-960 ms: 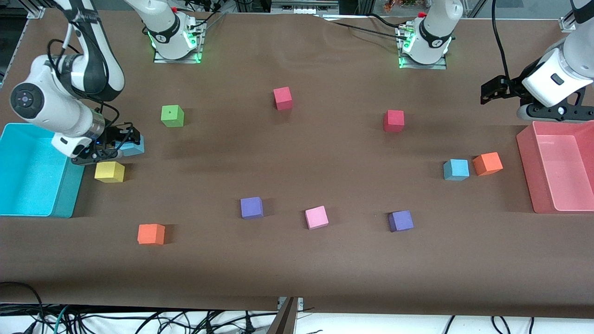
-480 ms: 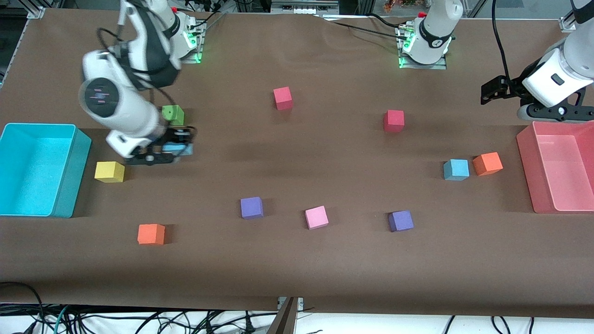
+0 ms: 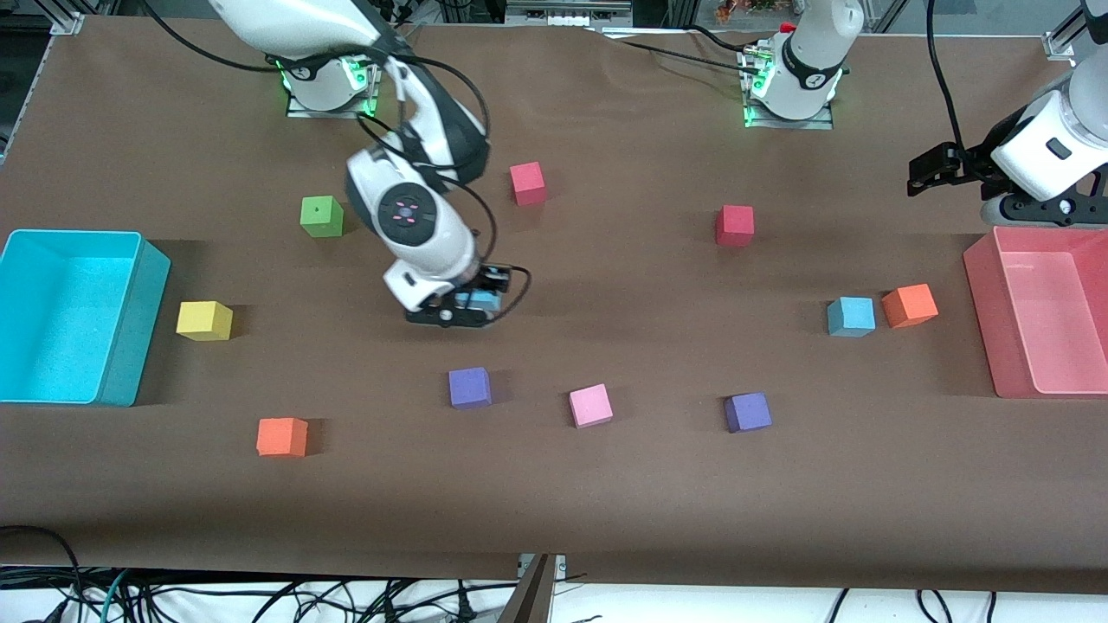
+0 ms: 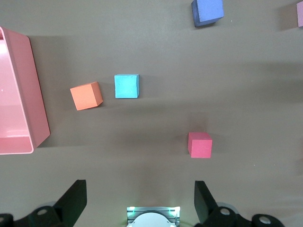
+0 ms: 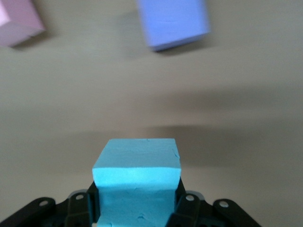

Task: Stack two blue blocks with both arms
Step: 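Lift the light blue cube and carry it toward the table center with the right gripper, then grasp the light blue cube beside the orange cube with the left gripper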

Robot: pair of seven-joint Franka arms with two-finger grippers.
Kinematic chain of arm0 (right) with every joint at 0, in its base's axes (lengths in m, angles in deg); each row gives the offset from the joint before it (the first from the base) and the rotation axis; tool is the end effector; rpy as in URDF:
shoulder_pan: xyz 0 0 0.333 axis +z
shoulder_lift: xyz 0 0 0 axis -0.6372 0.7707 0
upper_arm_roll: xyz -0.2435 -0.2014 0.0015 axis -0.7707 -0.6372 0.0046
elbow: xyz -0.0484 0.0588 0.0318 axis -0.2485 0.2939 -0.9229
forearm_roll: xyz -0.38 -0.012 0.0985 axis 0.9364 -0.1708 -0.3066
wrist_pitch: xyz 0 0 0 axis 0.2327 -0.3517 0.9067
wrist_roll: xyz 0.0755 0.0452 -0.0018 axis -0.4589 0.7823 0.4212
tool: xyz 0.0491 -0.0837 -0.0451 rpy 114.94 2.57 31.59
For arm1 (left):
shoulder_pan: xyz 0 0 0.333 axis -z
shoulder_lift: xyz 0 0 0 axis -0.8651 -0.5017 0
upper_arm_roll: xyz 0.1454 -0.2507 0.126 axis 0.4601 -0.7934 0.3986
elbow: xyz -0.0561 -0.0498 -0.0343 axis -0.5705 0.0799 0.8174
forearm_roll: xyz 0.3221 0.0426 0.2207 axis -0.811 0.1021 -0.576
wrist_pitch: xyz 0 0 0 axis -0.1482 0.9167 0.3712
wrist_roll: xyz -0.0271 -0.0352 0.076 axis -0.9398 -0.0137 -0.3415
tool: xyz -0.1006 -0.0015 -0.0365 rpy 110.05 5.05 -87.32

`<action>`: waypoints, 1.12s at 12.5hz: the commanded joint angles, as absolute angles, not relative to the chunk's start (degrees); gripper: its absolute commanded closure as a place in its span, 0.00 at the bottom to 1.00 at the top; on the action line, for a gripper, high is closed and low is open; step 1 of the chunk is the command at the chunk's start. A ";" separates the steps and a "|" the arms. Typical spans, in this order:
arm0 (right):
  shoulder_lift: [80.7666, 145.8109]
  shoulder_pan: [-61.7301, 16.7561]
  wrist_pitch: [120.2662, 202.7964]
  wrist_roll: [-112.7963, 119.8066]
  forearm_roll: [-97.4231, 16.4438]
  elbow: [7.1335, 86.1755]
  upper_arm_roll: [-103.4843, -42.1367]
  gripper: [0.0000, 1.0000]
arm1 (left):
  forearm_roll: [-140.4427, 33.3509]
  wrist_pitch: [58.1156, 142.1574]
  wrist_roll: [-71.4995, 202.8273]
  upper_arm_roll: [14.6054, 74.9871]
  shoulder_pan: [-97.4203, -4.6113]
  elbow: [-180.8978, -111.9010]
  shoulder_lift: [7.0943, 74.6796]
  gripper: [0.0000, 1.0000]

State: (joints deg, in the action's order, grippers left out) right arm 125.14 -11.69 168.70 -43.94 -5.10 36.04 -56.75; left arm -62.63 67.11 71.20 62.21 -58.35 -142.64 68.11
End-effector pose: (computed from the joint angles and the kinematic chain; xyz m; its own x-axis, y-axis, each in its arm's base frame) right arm 0.5611 0.4225 0.2967 0.9892 -0.1110 -0.0954 -0.1194 -0.9890 -0.0877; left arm 0.5296 -0.0218 0.5845 0.9836 -0.0243 -0.1787 -0.0256 -0.9997 -0.0050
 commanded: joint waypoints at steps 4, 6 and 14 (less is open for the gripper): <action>136.92 -6.63 177.55 -48.54 -3.12 27.35 -56.90 0.71 | -62.27 80.24 71.23 62.07 -58.57 -152.39 68.00 0.00; 137.11 -6.54 178.19 -49.52 -1.89 27.35 -57.95 0.71 | -62.36 86.56 71.84 62.15 -58.92 -157.84 67.65 0.00; 139.39 -5.05 180.30 -49.78 0.66 27.35 -57.96 0.63 | -65.52 110.71 77.55 62.24 -62.69 -166.11 56.07 0.00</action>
State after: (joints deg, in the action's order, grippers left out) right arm 138.05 -5.97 180.04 -48.51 -0.55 29.10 -57.51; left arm -64.30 104.12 73.62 62.32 -60.53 -164.32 59.64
